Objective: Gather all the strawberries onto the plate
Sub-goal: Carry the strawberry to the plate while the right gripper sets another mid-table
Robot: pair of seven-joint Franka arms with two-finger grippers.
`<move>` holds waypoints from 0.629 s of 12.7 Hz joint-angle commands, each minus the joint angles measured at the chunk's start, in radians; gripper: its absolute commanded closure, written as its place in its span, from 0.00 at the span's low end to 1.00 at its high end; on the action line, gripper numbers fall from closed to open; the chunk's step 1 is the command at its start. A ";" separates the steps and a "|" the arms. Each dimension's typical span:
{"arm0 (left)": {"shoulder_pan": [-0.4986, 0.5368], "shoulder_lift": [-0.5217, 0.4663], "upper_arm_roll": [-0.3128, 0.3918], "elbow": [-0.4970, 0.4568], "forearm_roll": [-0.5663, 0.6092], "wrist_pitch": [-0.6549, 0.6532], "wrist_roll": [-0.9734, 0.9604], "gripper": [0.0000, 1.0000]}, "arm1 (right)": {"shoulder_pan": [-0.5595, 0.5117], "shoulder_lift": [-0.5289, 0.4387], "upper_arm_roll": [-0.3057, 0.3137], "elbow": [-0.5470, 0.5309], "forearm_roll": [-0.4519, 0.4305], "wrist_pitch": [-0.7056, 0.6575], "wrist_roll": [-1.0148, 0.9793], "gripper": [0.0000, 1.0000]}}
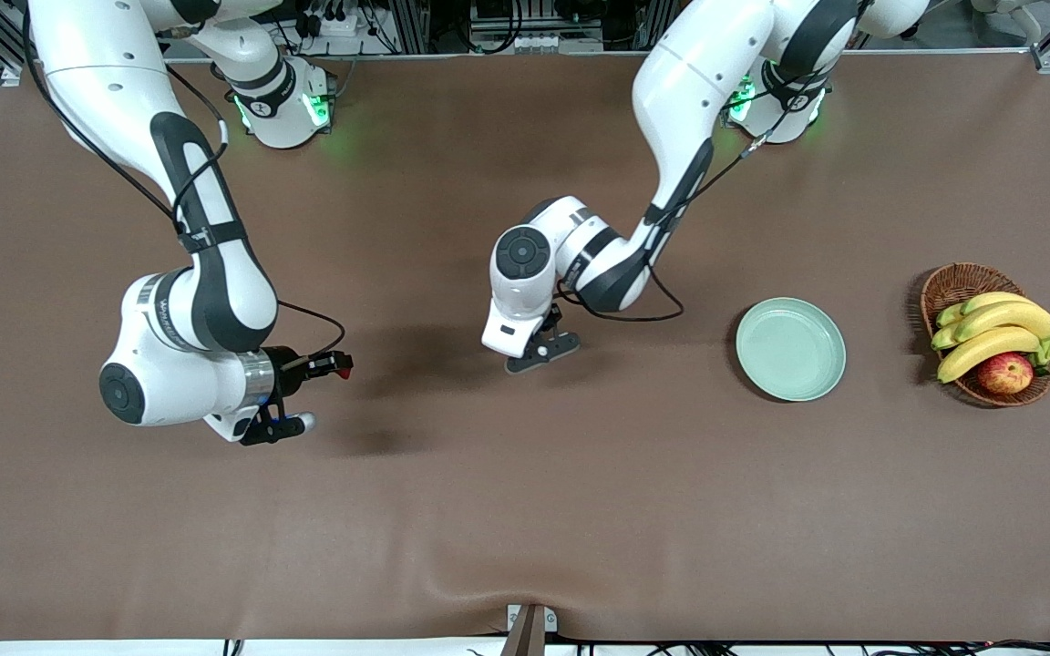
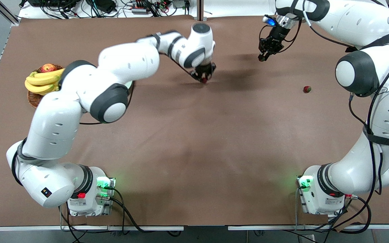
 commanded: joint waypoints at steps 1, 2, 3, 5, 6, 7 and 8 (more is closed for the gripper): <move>0.113 -0.160 -0.003 -0.030 0.006 -0.138 0.050 1.00 | 0.060 0.013 -0.005 0.001 0.048 0.054 0.079 0.91; 0.163 -0.199 -0.003 -0.039 0.006 -0.156 0.099 1.00 | 0.098 0.027 -0.005 0.001 0.088 0.086 0.134 0.91; 0.214 -0.235 -0.004 -0.053 0.006 -0.175 0.157 1.00 | 0.145 0.039 -0.005 -0.001 0.126 0.139 0.189 0.91; 0.318 -0.292 -0.007 -0.067 0.004 -0.254 0.306 1.00 | 0.240 0.053 -0.005 -0.001 0.142 0.239 0.336 0.91; 0.368 -0.308 -0.007 -0.067 0.004 -0.305 0.382 1.00 | 0.286 0.068 -0.005 0.001 0.141 0.261 0.403 0.91; 0.412 -0.317 -0.007 -0.067 0.004 -0.362 0.461 1.00 | 0.325 0.087 -0.005 0.001 0.141 0.275 0.442 0.91; 0.455 -0.325 -0.007 -0.067 0.004 -0.402 0.536 1.00 | 0.351 0.099 -0.005 0.002 0.141 0.292 0.456 0.90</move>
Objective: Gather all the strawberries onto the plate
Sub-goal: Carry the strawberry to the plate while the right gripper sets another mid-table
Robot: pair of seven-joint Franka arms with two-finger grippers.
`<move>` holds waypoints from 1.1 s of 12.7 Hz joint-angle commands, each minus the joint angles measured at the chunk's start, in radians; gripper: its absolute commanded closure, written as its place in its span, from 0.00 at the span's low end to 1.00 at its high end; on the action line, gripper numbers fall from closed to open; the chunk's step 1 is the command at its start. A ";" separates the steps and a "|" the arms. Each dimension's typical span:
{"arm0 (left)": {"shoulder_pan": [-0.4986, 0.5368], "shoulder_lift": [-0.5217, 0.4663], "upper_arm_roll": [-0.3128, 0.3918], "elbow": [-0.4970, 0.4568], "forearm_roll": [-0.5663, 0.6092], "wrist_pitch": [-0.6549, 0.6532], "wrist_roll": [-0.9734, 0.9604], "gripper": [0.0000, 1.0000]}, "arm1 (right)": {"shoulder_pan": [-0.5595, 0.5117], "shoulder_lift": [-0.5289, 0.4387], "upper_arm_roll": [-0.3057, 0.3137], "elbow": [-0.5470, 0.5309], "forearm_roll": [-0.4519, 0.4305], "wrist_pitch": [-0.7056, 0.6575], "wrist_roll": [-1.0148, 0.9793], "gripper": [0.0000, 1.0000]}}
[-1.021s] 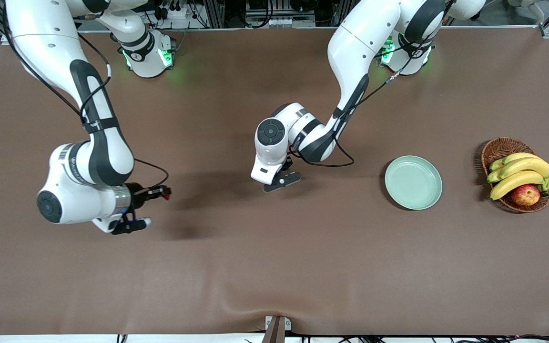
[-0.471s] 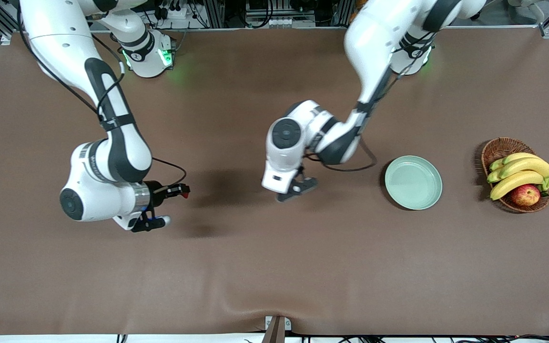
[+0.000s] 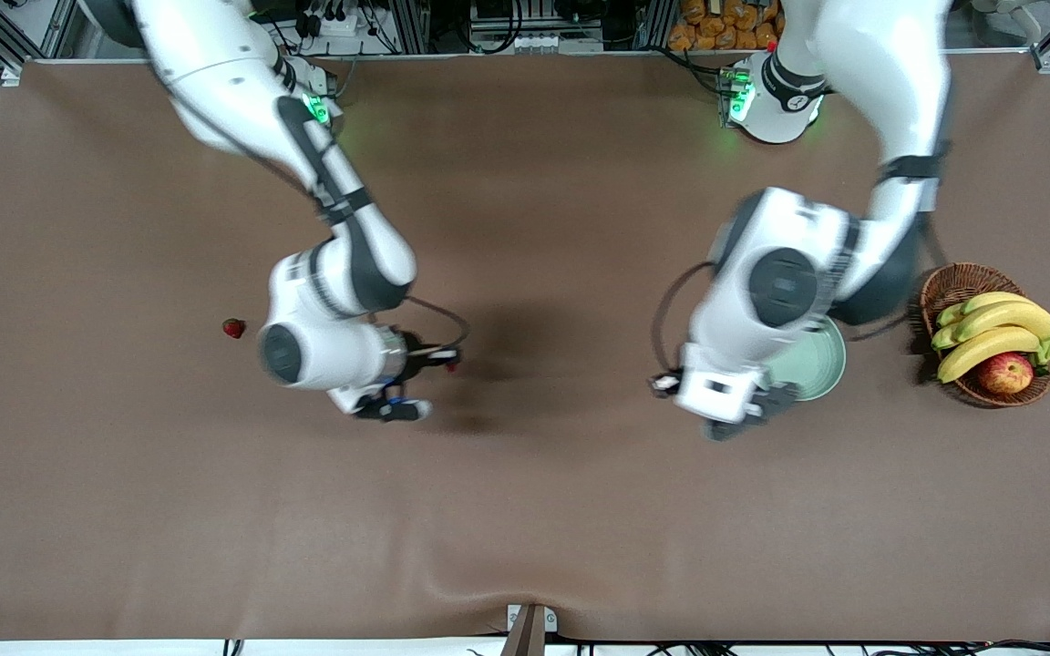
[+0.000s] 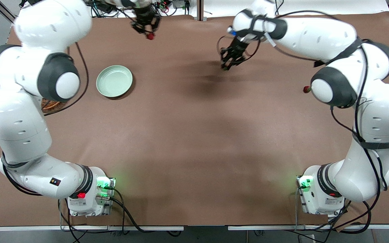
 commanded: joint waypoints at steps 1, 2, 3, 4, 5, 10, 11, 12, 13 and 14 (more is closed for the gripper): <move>0.095 -0.042 -0.011 -0.045 0.003 -0.082 0.168 1.00 | 0.055 0.038 -0.013 0.004 0.021 0.035 0.046 0.86; 0.127 -0.042 -0.011 -0.047 0.005 -0.094 0.226 1.00 | 0.067 0.055 -0.015 0.004 0.020 0.035 0.046 0.82; 0.152 -0.042 -0.008 -0.060 0.008 -0.096 0.276 1.00 | 0.081 0.072 -0.015 0.004 0.020 0.040 0.046 0.78; 0.184 -0.039 -0.008 -0.073 0.020 -0.094 0.325 1.00 | 0.087 0.087 -0.013 0.004 0.020 0.053 0.046 0.74; 0.221 -0.030 -0.011 -0.083 0.046 -0.088 0.381 1.00 | 0.092 0.095 -0.015 0.004 0.020 0.063 0.046 0.72; 0.267 0.006 -0.014 -0.245 0.065 0.091 0.496 1.00 | 0.064 0.059 -0.015 0.010 0.017 0.047 0.156 0.14; 0.270 -0.005 -0.014 -0.316 0.065 0.155 0.494 1.00 | 0.023 0.016 -0.013 0.001 0.012 0.032 0.157 0.13; 0.270 -0.017 -0.014 -0.390 0.065 0.224 0.494 1.00 | -0.011 -0.024 -0.013 0.001 0.009 -0.035 0.157 0.09; 0.269 -0.029 -0.014 -0.448 0.065 0.270 0.494 1.00 | -0.054 -0.064 -0.015 0.000 0.003 -0.095 0.152 0.07; 0.267 -0.040 -0.017 -0.511 0.066 0.321 0.494 1.00 | -0.112 -0.099 -0.015 -0.009 -0.035 -0.133 0.152 0.07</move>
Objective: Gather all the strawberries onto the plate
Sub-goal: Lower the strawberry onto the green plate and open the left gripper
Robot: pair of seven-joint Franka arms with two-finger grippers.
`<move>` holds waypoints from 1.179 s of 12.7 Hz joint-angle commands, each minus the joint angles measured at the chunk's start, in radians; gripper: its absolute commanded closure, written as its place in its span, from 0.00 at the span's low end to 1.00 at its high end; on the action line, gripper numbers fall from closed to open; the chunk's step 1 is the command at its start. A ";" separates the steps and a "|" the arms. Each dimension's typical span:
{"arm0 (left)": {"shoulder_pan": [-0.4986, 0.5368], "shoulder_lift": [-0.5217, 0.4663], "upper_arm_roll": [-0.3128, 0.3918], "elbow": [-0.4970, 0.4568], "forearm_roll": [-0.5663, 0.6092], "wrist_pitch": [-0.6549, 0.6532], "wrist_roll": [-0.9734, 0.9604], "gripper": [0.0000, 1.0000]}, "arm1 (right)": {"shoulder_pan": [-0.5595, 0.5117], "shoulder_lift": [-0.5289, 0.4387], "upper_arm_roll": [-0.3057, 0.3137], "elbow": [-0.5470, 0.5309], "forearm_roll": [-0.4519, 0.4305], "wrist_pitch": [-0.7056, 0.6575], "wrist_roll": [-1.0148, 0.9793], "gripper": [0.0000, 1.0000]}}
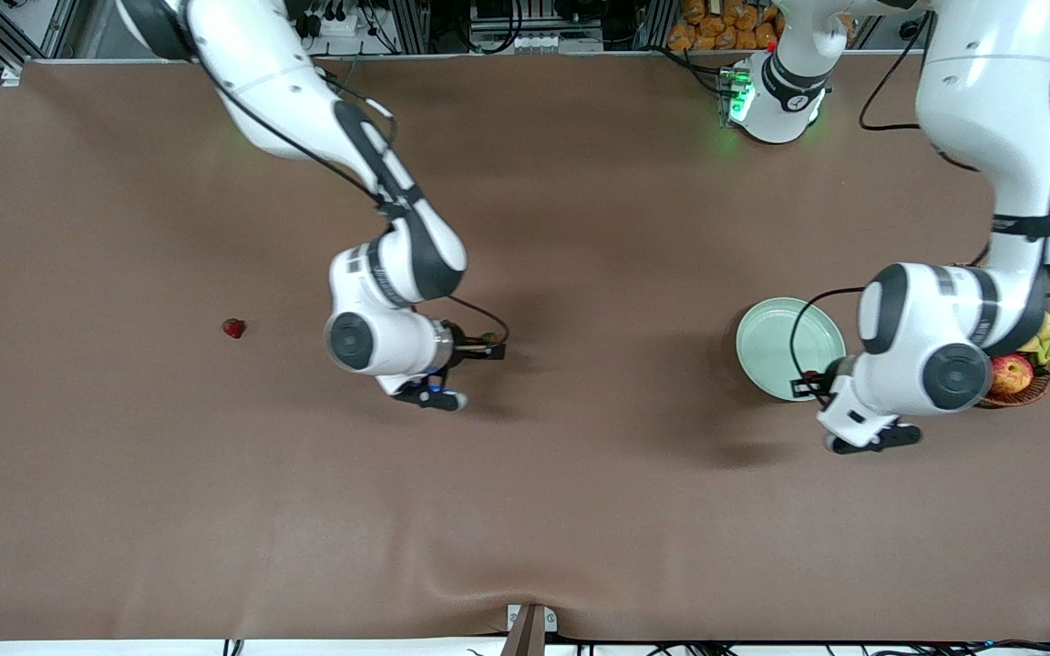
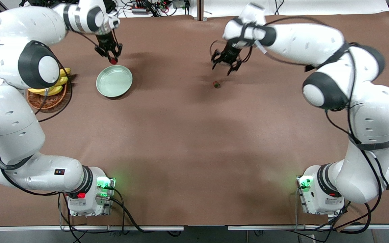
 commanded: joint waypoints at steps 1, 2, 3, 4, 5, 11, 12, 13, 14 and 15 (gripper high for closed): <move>-0.002 -0.077 -0.004 -0.216 0.022 0.173 -0.005 1.00 | -0.145 -0.131 0.016 -0.048 -0.109 -0.135 0.004 0.05; -0.002 -0.081 -0.004 -0.269 0.022 0.241 -0.004 1.00 | -0.184 -0.157 0.016 -0.050 -0.222 -0.187 -0.001 0.00; -0.001 -0.084 -0.004 -0.288 0.022 0.258 -0.004 0.95 | -0.219 -0.179 0.016 -0.056 -0.322 -0.230 -0.018 0.00; -0.001 -0.088 -0.004 -0.291 0.022 0.258 -0.004 0.70 | -0.254 -0.199 0.016 -0.074 -0.402 -0.262 -0.048 0.00; -0.002 -0.092 -0.004 -0.290 0.022 0.258 -0.010 0.21 | -0.294 -0.208 0.016 -0.092 -0.436 -0.278 -0.115 0.00; -0.008 -0.146 -0.129 -0.163 0.019 0.147 -0.160 0.00 | -0.524 -0.182 0.015 -0.221 -0.470 -0.283 -0.437 0.00; -0.019 -0.138 -0.163 -0.112 0.015 0.131 -0.213 0.00 | -0.529 -0.168 0.013 -0.232 -0.511 -0.275 -0.450 0.00; -0.047 -0.115 -0.186 -0.057 0.012 0.127 -0.270 0.00 | -0.529 -0.148 0.015 -0.232 -0.557 -0.270 -0.469 0.00; -0.088 -0.082 -0.189 0.006 0.007 0.125 -0.328 0.00 | -0.529 -0.128 0.015 -0.235 -0.581 -0.254 -0.481 0.00; -0.143 -0.045 -0.188 0.062 0.005 0.125 -0.384 0.00 | -0.529 -0.110 0.015 -0.247 -0.582 -0.249 -0.486 0.00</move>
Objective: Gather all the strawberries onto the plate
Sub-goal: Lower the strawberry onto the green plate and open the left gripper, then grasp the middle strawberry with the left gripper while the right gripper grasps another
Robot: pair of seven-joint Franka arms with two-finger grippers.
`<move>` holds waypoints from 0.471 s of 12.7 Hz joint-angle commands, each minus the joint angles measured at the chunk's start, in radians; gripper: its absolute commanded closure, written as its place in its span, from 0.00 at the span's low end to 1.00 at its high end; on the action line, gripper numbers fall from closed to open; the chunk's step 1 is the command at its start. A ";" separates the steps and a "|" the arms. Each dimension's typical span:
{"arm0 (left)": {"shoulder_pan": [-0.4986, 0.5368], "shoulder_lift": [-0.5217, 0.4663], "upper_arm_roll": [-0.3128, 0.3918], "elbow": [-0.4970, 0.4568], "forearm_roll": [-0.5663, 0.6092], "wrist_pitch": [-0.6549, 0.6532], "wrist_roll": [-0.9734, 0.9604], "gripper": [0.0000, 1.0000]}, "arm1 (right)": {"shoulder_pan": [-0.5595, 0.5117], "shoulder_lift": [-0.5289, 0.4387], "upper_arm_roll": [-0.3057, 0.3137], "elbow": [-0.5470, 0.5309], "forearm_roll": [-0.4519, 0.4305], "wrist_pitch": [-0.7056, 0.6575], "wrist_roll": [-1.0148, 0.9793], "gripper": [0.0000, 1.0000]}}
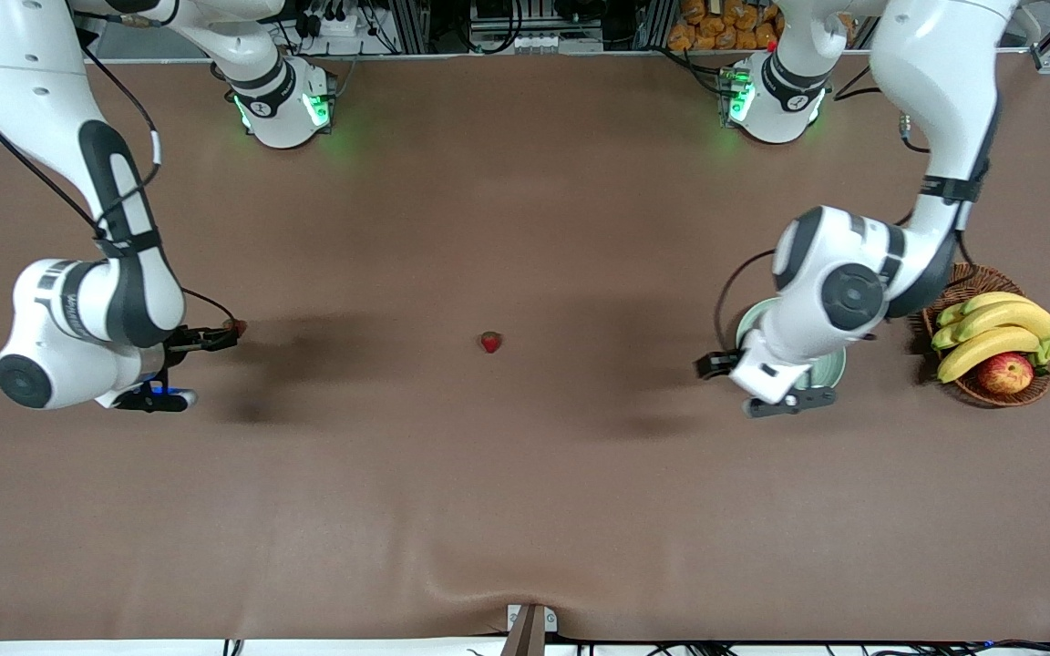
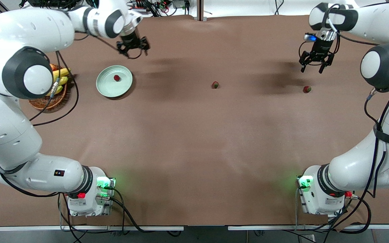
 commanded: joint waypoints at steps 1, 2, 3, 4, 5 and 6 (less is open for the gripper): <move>-0.127 0.124 0.003 0.185 0.008 -0.026 -0.152 0.00 | -0.002 0.045 0.015 -0.028 -0.039 0.026 -0.019 0.00; -0.182 0.173 0.003 0.232 0.014 -0.026 -0.215 0.00 | -0.002 0.057 0.015 -0.033 -0.040 0.031 -0.019 0.00; -0.233 0.221 0.010 0.289 0.015 -0.024 -0.264 0.00 | -0.005 0.071 0.015 -0.036 -0.041 0.031 -0.037 0.00; -0.277 0.268 0.013 0.346 0.018 -0.023 -0.298 0.00 | -0.018 0.088 0.015 -0.036 -0.040 0.031 -0.070 0.01; -0.331 0.313 0.029 0.393 0.022 -0.014 -0.310 0.00 | -0.031 0.097 0.015 -0.036 -0.040 0.032 -0.092 0.05; -0.389 0.346 0.074 0.427 0.022 -0.009 -0.319 0.00 | -0.035 0.102 0.015 -0.037 -0.040 0.031 -0.094 0.09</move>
